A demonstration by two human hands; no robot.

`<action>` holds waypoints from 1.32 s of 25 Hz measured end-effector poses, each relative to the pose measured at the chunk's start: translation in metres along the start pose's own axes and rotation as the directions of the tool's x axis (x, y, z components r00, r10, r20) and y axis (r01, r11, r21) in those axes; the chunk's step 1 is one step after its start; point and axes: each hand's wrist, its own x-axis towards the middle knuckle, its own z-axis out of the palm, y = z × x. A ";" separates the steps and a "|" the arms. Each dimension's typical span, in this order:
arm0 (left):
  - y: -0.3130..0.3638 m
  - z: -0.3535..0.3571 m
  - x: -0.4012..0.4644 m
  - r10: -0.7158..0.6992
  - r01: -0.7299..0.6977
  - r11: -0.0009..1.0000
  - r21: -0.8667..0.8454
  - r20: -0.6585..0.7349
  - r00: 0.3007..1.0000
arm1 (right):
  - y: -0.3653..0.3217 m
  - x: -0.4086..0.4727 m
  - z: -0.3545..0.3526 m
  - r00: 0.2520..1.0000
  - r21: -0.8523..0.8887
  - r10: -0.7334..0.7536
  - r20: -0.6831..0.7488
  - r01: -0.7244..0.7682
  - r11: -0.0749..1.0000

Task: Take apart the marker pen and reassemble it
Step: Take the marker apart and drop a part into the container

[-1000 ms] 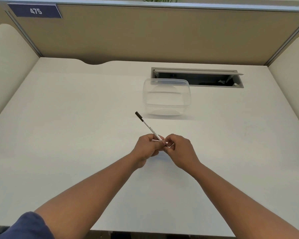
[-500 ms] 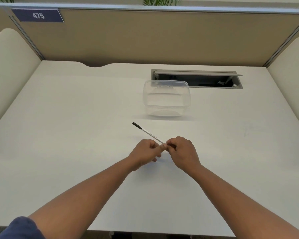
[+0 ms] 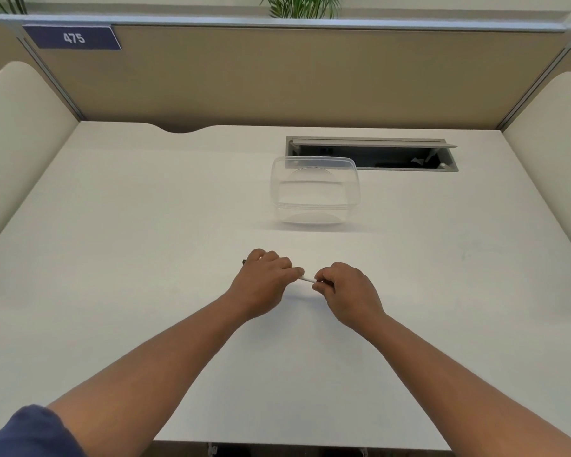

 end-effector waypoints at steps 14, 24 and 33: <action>-0.012 0.006 -0.004 -0.136 0.138 0.986 -0.089 0.031 0.990 | 0.015 0.018 -0.019 0.998 -0.110 0.062 0.001 -0.062 0.992; -0.022 0.017 0.021 -0.109 0.127 0.986 -0.109 0.161 0.981 | -0.003 0.097 -0.056 0.998 -0.260 -0.059 -0.032 0.048 0.964; -0.046 0.035 0.060 -0.066 0.088 0.973 -0.212 0.110 0.992 | -0.003 0.208 -0.068 0.999 -0.366 -0.047 0.013 0.049 0.929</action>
